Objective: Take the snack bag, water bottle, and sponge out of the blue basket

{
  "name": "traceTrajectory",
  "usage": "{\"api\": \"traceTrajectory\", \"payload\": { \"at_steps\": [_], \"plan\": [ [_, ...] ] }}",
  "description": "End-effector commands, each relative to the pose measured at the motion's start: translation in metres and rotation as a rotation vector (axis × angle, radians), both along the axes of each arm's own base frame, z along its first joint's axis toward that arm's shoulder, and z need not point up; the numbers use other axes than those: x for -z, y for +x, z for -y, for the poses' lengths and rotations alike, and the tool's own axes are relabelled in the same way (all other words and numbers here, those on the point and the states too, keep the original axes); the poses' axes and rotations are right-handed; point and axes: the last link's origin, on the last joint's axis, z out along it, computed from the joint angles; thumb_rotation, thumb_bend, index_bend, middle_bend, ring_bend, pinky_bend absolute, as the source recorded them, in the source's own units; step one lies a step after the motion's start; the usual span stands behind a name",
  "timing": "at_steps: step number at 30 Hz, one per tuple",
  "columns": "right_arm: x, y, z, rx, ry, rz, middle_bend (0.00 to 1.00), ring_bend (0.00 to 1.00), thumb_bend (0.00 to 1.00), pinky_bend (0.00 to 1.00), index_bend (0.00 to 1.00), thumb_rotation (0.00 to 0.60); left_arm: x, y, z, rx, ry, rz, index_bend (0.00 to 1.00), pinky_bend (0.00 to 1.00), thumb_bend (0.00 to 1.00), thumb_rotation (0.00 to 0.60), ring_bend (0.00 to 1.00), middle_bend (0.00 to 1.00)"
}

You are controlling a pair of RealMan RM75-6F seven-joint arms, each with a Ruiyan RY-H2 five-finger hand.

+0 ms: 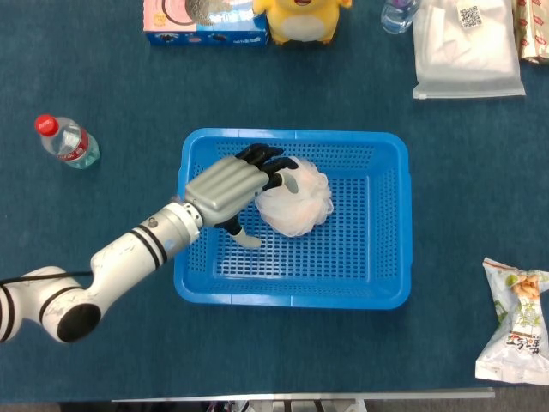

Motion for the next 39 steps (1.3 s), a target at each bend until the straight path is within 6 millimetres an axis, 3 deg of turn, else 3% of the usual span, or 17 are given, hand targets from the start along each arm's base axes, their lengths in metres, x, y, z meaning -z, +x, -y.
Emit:
{"api": "traceTrajectory", "payload": {
  "at_steps": [1, 13, 28, 39],
  "plan": [
    [0.000, -0.002, -0.001, 0.007, 0.002, 0.001, 0.31, 0.34, 0.00, 0.58, 0.19, 0.600, 0.004, 0.001, -0.003, -0.004, -0.002, -0.002, 0.26, 0.00, 0.05, 0.600, 0.03, 0.13],
    [-0.001, -0.006, -0.003, 0.021, 0.001, 0.006, 0.31, 0.34, 0.00, 0.58, 0.19, 0.600, 0.022, 0.001, -0.010, -0.009, -0.021, -0.033, 0.27, 0.00, 0.05, 0.600, 0.06, 0.14],
    [-0.003, -0.011, -0.004, 0.037, -0.007, 0.015, 0.32, 0.34, 0.00, 0.58, 0.19, 0.600, 0.036, 0.019, -0.010, -0.003, -0.037, 0.037, 0.27, 0.02, 0.05, 0.600, 0.08, 0.13],
    [-0.005, -0.015, -0.006, 0.048, -0.014, 0.018, 0.33, 0.34, 0.00, 0.58, 0.19, 0.600, 0.049, 0.021, -0.010, -0.001, -0.052, 0.045, 0.27, 0.06, 0.05, 0.600, 0.08, 0.14]
  ]
}}
